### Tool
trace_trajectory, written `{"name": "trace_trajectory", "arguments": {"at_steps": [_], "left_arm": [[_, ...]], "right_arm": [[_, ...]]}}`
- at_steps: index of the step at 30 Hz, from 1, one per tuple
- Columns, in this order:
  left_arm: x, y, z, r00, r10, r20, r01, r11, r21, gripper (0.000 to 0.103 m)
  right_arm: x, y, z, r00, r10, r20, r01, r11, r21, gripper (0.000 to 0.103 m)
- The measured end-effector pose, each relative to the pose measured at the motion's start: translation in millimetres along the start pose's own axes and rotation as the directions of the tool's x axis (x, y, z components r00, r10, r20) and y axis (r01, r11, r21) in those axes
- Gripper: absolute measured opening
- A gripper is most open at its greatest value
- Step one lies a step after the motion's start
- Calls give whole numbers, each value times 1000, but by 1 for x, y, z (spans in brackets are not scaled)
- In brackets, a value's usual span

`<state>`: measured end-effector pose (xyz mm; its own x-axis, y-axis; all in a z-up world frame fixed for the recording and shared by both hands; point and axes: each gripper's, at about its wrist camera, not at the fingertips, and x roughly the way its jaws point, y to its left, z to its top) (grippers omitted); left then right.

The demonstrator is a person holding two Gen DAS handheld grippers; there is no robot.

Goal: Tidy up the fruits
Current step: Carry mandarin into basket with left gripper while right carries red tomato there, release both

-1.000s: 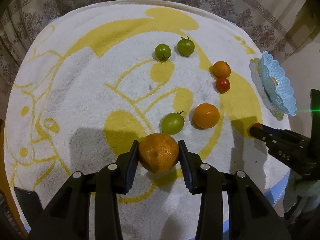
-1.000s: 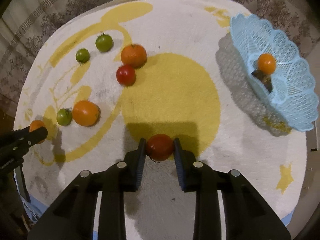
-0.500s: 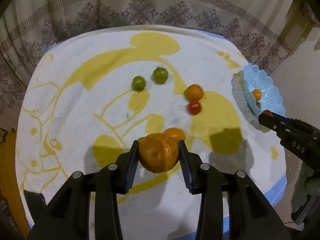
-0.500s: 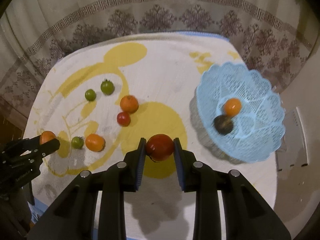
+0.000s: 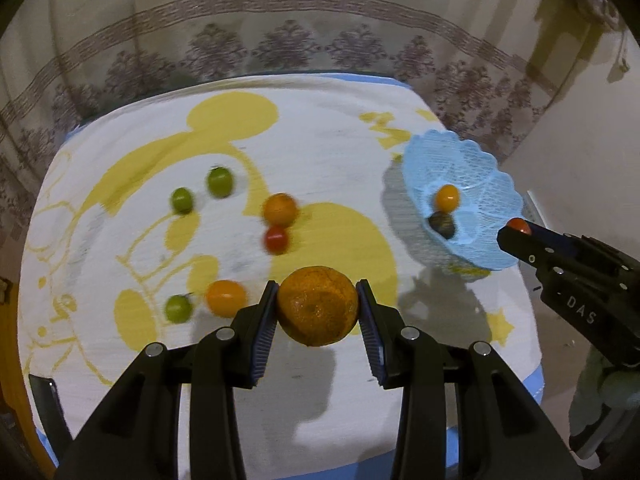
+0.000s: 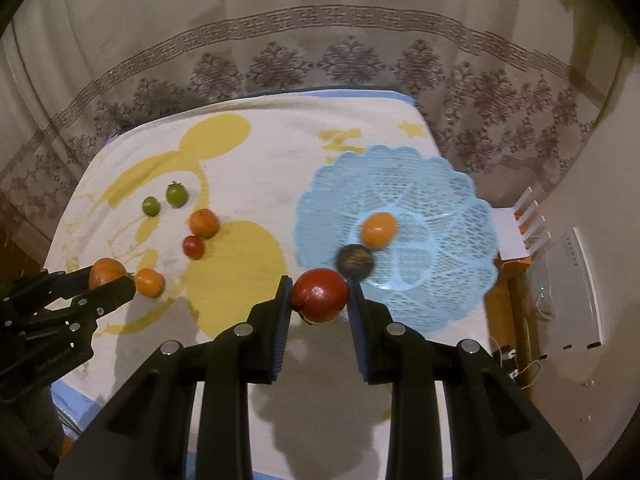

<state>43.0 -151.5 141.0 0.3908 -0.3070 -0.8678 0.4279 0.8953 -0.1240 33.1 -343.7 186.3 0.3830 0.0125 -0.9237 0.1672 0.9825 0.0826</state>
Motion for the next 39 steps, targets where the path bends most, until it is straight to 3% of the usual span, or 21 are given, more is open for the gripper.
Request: {"name": "trace_trajectory", "arguments": {"at_steps": [10, 18, 39], "left_arm": [[13, -63, 13, 1000, -20, 2, 20, 999, 48, 39], [24, -92, 28, 999, -37, 8, 37, 998, 58, 39], [67, -119, 60, 998, -46, -32, 48, 996, 77, 40]], "right_arm": [[-8, -53, -8, 1000, -3, 10, 3, 999, 36, 28], [-6, -78, -6, 1000, -10, 11, 10, 999, 46, 28], [27, -101, 10, 999, 6, -34, -4, 999, 53, 28]]}}
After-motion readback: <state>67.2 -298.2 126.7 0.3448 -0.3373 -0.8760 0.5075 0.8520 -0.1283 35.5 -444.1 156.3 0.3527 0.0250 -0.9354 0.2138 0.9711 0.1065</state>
